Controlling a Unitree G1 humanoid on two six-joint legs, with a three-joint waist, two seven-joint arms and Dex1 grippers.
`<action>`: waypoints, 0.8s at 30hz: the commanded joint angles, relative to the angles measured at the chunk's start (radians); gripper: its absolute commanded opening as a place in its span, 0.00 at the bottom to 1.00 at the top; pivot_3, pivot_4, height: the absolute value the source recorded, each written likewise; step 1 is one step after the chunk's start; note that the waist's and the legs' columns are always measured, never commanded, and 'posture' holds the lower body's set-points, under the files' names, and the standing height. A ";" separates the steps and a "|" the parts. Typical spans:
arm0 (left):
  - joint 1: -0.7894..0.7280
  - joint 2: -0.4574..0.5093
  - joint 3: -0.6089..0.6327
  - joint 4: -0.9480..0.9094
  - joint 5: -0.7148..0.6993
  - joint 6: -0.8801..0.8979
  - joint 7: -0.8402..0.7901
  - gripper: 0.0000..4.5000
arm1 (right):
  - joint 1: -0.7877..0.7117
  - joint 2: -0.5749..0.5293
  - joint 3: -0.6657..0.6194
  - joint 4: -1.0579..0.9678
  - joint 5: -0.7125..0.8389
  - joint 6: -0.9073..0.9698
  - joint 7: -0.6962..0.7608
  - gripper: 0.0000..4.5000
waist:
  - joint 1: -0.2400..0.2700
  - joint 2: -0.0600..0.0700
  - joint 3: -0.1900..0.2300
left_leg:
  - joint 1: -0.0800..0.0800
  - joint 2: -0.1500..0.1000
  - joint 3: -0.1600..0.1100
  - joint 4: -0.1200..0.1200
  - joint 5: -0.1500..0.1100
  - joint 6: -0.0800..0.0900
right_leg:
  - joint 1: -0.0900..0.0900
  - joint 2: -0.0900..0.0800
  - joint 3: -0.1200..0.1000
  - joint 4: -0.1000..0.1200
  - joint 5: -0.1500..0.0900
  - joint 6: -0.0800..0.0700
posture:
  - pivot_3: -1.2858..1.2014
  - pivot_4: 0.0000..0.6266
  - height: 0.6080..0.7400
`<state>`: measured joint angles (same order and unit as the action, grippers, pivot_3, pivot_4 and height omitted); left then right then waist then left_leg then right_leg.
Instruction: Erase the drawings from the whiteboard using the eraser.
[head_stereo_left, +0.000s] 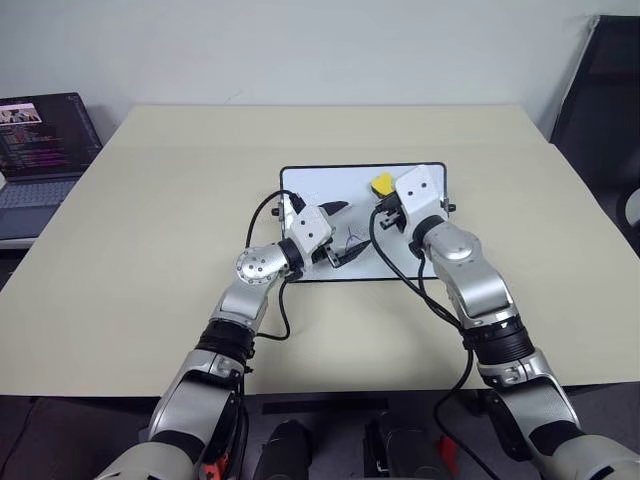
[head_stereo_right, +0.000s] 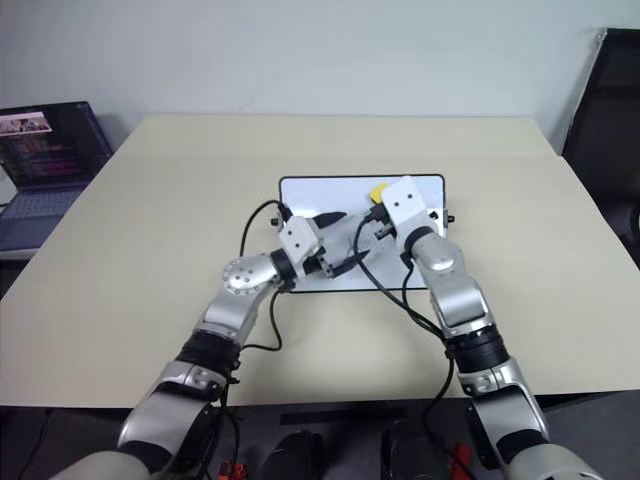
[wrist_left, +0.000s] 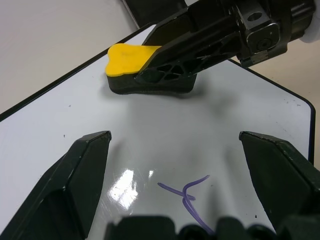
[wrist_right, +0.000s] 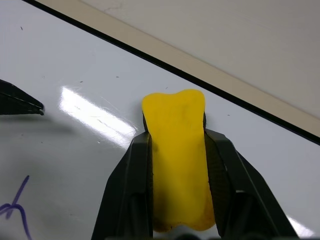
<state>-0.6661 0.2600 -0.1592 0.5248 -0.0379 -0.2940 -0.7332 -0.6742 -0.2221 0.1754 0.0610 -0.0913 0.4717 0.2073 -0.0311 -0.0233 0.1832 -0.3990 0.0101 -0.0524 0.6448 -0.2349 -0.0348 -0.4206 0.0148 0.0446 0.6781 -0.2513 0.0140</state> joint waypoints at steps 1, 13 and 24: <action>-0.020 -0.008 0.006 -0.013 -0.007 -0.017 -0.004 1.00 | 0.023 -0.016 -0.025 -0.034 -0.013 0.025 -0.002 0.24 | 0.000 0.000 0.000 | 0.000 0.000 0.000 0.000 0.000 0.000 | 0.000 0.000 0.000 0.000 0.000 0.000 | 0.52 0.24 1.00; 0.001 -0.010 0.008 -0.036 -0.009 -0.010 -0.004 1.00 | 0.138 -0.036 -0.026 -0.095 -0.020 0.093 0.014 0.24 | 0.000 0.000 0.000 | 0.003 0.000 0.000 0.001 0.000 0.000 | 0.002 0.000 0.000 0.001 0.000 0.000 | 0.52 0.24 1.00; 0.003 -0.010 0.008 -0.035 -0.009 -0.009 -0.004 1.00 | -0.008 -0.043 -0.067 0.072 -0.016 0.002 -0.016 0.24 | -0.001 -0.001 0.000 | 0.015 -0.001 0.000 0.001 0.000 0.000 | 0.014 0.000 0.000 0.000 0.000 0.000 | 0.52 0.24 1.00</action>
<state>-0.6539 0.2504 -0.1591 0.5220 -0.0382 -0.2921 -0.7349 -0.6572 -0.2537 0.1430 0.0873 -0.0961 0.4818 0.2146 -0.0319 -0.0239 0.1829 -0.3838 0.0095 -0.0520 0.6456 -0.2347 -0.0346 -0.4067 0.0149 0.0448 0.6779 -0.2512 0.0143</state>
